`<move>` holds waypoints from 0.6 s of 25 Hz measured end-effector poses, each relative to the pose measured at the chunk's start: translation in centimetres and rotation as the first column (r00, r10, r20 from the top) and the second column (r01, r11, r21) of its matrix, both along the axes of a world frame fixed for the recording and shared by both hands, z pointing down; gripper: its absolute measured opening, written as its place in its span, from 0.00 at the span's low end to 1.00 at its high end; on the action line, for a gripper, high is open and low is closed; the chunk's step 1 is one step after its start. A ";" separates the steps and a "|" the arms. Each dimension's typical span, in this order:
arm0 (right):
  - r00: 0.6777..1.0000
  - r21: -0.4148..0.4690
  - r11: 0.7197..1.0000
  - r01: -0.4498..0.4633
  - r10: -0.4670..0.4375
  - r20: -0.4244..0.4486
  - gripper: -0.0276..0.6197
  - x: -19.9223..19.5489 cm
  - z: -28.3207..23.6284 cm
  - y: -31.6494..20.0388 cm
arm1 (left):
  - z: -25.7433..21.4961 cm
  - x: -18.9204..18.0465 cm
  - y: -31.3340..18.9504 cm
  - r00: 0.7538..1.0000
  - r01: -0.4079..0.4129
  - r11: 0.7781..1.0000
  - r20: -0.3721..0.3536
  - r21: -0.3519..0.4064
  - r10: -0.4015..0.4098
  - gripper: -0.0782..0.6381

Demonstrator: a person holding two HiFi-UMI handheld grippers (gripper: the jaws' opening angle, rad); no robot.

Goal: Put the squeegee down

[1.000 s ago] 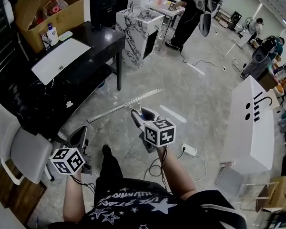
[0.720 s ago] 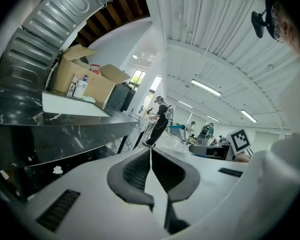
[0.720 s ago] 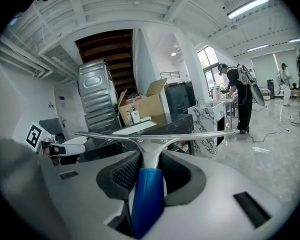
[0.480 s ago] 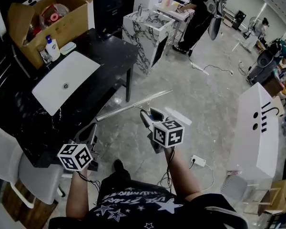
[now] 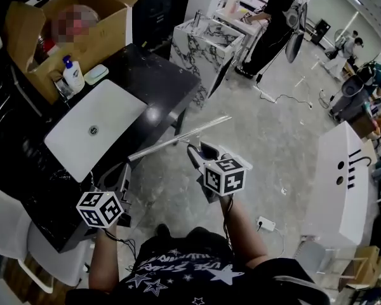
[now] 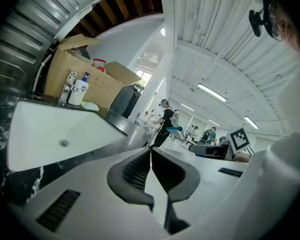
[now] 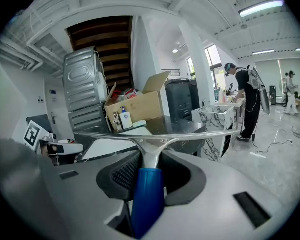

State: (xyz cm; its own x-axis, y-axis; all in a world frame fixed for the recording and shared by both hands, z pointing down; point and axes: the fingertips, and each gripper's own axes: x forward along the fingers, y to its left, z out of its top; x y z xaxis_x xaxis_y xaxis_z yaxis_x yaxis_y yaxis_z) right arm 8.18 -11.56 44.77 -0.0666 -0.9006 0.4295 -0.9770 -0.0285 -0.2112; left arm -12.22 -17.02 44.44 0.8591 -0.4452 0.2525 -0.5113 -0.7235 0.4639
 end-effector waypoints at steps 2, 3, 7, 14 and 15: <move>1.000 -0.008 1.000 0.008 -0.008 -0.006 0.26 -0.1 0.3 -1.4 | 0.3 -0.1 -1.2 1.000 0.004 1.000 -0.006 -0.004 -0.004 0.14; 1.000 -0.011 1.000 0.012 -0.012 -0.009 0.26 0.0 0.5 -2.0 | 0.4 -0.2 -1.7 1.000 0.007 1.000 -0.008 -0.007 -0.007 0.14; 0.999 -0.013 0.999 0.040 -0.040 -0.010 0.26 0.2 0.9 -4.7 | 1.0 -0.4 -3.5 0.999 0.036 0.999 -0.006 -0.018 -0.036 0.14; 0.994 0.014 0.993 0.113 -0.113 0.000 0.26 1.4 1.9 -10.7 | 1.2 -0.6 -7.5 0.991 0.131 0.991 0.011 0.014 -0.131 0.14; 0.992 0.014 0.992 0.128 -0.129 0.001 0.26 1.7 2.2 -11.7 | 1.2 -0.5 -8.2 0.989 0.149 0.989 0.014 0.020 -0.149 0.14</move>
